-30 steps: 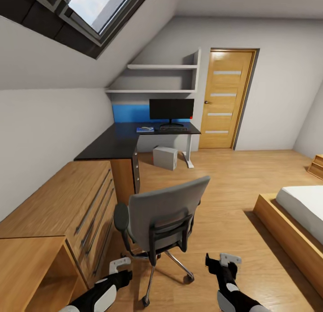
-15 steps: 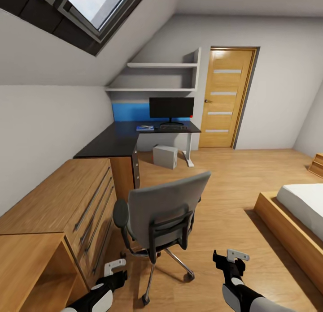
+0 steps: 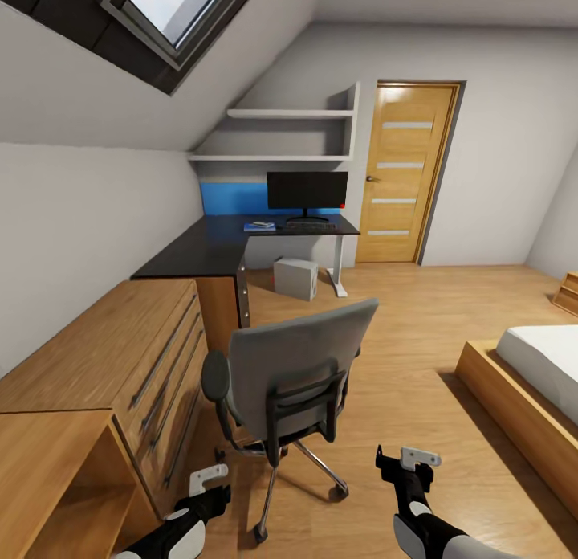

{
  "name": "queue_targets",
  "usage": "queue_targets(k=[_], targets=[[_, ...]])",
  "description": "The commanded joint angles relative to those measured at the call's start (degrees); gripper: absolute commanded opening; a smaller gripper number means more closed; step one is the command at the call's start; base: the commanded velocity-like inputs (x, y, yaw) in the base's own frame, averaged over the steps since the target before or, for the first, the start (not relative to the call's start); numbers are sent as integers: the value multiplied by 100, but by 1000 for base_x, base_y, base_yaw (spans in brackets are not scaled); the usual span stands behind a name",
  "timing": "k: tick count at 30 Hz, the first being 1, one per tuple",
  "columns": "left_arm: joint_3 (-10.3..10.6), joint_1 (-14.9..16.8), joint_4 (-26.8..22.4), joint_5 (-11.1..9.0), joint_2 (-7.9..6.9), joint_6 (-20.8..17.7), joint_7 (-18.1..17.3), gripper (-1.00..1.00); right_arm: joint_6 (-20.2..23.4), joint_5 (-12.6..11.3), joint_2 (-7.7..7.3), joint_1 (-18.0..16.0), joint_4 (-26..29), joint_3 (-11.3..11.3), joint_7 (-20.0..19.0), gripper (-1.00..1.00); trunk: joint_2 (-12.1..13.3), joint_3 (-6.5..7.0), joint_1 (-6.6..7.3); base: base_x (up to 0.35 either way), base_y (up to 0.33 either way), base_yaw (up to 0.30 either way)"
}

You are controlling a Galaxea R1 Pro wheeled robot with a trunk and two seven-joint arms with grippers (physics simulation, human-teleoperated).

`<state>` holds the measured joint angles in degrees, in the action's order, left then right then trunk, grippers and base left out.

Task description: In the bedroom, organize the workspace by keeping the computer under the desk, ensuring the monitor is on the desk, placing the keyboard on the desk next to the monitor, placing the mouse on the desk next to the keyboard, moving the folder from the swivel chair onto the desk next to the mouse, stacking the notebook on top of the folder with the pen on top of the notebook, and positioning the swivel chair next to the desk.

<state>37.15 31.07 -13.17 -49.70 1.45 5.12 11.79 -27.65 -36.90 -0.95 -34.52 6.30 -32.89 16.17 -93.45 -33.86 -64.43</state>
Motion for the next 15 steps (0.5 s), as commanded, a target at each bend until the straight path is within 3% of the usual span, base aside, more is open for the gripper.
queue_targets(k=[1, 4, 8, 10, 15], targets=[[50, 5, -3, -39, 28, 19, 40, 100, -6, 59, -6, -2, 17, -56, 35, 100, -44, -24, -22, 0, 0, 0], [41, 21, -67, -27, 38, -7, 57, 100, 83, 245, -44, -13, 52, -36, 35, 100, -165, -78, -88, 0, 0, 0], [39, 207, -123, -24, 37, -52, 70, 100, 363, 286, -103, -84, 71, -27, 35, 100, -325, -150, -176, 0, 0, 0], [37, 469, -144, -29, 39, -404, 170, 100, 922, 303, -206, -410, 86, -21, 21, 100, -405, -186, -220, 0, 0, 0], [24, 557, -121, -49, 47, -804, 213, 100, 1420, 283, -347, -730, 73, -19, -63, 100, -606, -275, -330, 0, 0, 0]])
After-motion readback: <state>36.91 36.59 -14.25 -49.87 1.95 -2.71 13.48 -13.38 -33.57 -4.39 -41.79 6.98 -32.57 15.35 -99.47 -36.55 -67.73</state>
